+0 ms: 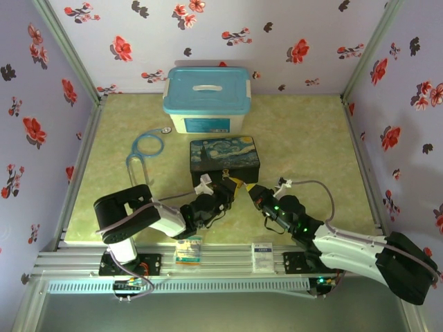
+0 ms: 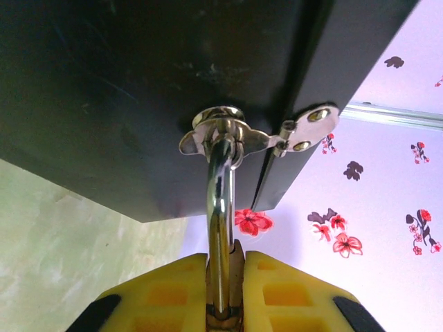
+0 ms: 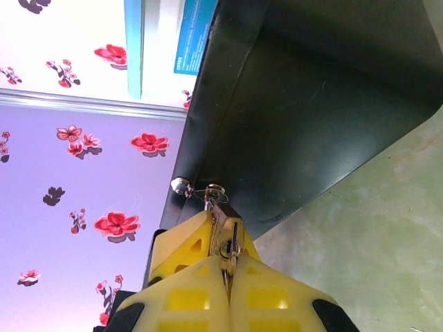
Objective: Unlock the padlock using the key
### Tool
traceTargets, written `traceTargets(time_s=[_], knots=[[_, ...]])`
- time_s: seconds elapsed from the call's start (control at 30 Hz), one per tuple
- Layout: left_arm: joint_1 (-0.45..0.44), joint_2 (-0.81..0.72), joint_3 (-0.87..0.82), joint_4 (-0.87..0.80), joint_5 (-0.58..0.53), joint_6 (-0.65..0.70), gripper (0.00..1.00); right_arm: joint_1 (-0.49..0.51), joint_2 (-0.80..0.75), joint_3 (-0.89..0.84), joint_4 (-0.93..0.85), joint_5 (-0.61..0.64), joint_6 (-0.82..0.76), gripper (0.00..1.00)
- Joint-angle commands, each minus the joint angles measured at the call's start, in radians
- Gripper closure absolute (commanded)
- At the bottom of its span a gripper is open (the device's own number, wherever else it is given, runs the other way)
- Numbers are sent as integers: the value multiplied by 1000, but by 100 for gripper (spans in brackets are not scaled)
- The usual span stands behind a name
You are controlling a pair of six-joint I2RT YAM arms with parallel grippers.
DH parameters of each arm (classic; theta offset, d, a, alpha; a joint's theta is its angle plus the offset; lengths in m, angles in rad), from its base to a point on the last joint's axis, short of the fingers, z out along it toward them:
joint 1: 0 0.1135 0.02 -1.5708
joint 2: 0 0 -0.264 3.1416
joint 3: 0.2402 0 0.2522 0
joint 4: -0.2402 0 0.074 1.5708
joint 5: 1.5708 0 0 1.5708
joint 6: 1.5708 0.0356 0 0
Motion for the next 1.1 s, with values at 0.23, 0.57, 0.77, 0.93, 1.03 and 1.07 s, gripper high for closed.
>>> traceTargets(time_s=[0.23,0.57,0.77,0.93,1.03,1.07], knots=[[-10,14,42,90,-16,-11,100,4,94,3,167,2,-14,100],[-14,17,50,91,-9,-20,100,4,178,1,250,-13,3,100],[-14,22,58,89,-10,-19,100,6,102,-7,156,5,-4,100],[-3,32,57,91,0,-27,100,5,38,14,46,0,-19,100],[0,31,74,91,16,-20,100,4,46,0,62,8,-13,100],[0,29,78,92,20,-18,100,0,58,-10,95,7,-8,100]])
